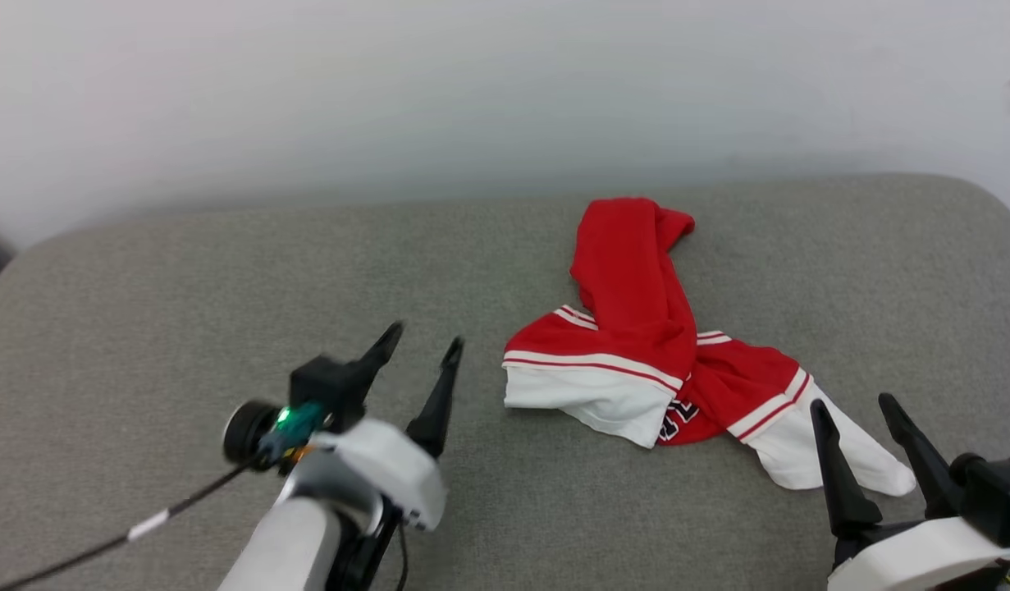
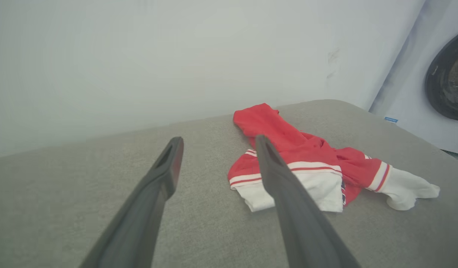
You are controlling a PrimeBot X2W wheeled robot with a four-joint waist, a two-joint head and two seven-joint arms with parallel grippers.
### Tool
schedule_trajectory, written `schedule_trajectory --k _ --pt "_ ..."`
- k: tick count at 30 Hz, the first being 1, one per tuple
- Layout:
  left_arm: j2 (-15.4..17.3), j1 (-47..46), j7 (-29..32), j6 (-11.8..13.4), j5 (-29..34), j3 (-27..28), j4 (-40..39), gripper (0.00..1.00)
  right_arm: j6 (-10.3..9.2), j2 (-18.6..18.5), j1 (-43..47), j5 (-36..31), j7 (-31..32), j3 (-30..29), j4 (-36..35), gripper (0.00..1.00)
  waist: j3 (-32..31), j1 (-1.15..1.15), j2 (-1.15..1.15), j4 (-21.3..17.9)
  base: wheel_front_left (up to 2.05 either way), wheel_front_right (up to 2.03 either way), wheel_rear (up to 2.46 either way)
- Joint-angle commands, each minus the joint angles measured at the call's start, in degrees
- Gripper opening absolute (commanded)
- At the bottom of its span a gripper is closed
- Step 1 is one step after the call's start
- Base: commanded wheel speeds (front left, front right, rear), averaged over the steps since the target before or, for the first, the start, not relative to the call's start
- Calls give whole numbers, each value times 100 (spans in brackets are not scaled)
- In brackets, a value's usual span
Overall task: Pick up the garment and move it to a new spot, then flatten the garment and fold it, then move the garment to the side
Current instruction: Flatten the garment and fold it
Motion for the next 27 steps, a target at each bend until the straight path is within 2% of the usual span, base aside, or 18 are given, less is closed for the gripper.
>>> schedule_trajectory --k 1,7,13,15,19,26,27 --pt "-42 -215 89 -74 -10 -51 34 100 -4 11 -110 -10 -2 23 -50 100 178 0 0 -137 0 0 0" --pt "-202 -1336 954 -440 -67 -587 454 100 -4 11 -333 49 -26 89 -118 100 674 0 0 -474 0 0 0" --pt "-68 -2191 2014 -606 -289 -1297 918 100 -4 10 -511 147 -137 121 -65 100 1207 0 0 -772 0 0 0" --pt "63 -2391 2342 -612 -495 -1776 964 100 -4 11 -583 185 -194 156 -20 100 1363 0 0 -854 0 0 0" --pt "535 -2747 2891 -609 -1016 -2575 930 100 -4 11 -670 267 -301 178 111 100 1595 0 0 -968 0 0 0" --pt "1014 -3193 3455 -613 -1587 -3264 1028 100 -4 11 -781 452 -503 234 321 100 1829 0 0 -1065 0 0 0" --pt "1048 -3235 3493 -613 -1658 -3346 1027 78 -4 11 -802 478 -527 242 343 100 1845 0 0 -1072 0 0 0"
